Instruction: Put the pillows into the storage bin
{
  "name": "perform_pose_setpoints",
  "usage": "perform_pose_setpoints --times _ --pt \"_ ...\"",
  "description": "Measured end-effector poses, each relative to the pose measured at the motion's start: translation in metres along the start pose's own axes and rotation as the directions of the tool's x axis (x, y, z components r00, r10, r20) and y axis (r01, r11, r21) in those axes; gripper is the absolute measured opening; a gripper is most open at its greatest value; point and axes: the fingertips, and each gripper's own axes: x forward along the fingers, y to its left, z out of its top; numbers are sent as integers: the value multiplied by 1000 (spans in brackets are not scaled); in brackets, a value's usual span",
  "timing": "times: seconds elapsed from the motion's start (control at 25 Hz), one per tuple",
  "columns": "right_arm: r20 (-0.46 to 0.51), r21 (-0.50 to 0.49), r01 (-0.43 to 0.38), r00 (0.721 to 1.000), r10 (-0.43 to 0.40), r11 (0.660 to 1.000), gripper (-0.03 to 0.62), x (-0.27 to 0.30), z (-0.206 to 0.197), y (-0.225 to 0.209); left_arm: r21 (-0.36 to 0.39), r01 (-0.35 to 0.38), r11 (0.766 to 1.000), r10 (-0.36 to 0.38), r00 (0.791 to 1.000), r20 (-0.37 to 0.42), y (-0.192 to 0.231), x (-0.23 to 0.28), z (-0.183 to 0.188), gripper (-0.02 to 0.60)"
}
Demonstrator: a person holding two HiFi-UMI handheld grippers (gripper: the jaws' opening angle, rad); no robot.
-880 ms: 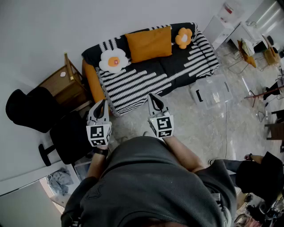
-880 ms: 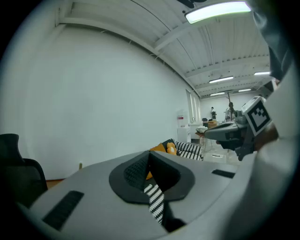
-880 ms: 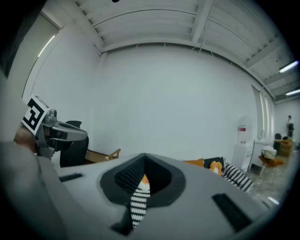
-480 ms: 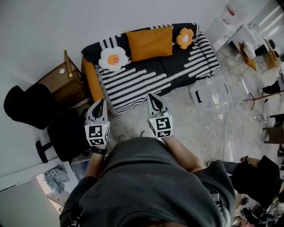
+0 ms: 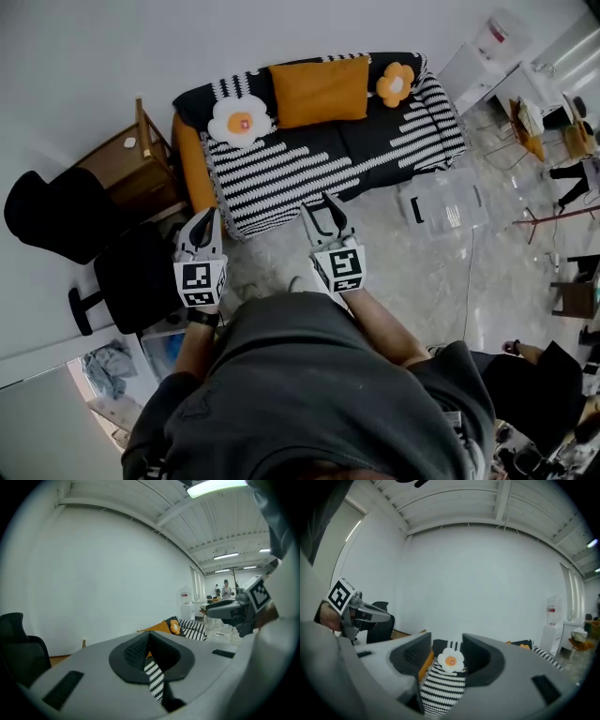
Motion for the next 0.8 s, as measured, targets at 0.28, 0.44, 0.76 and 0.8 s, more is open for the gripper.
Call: perform_pose_setpoints --times 0.28,0.44,0.76,0.8 --pt "-18 -19 -58 998 58 998 366 1 -7 -4 -4 -16 1000 16 1000 -19 -12 3 -4 3" --pt "-31 -21 -72 997 72 997 365 3 -11 -14 -3 -29 1000 29 999 -29 -17 9 -6 3" --pt "-52 -15 -107 993 106 994 365 9 -23 -38 -3 -73 997 73 997 -36 -23 19 -5 3" --pt "-53 -14 -108 993 107 994 365 12 -24 -41 -2 -80 997 80 996 -35 -22 20 -4 3"
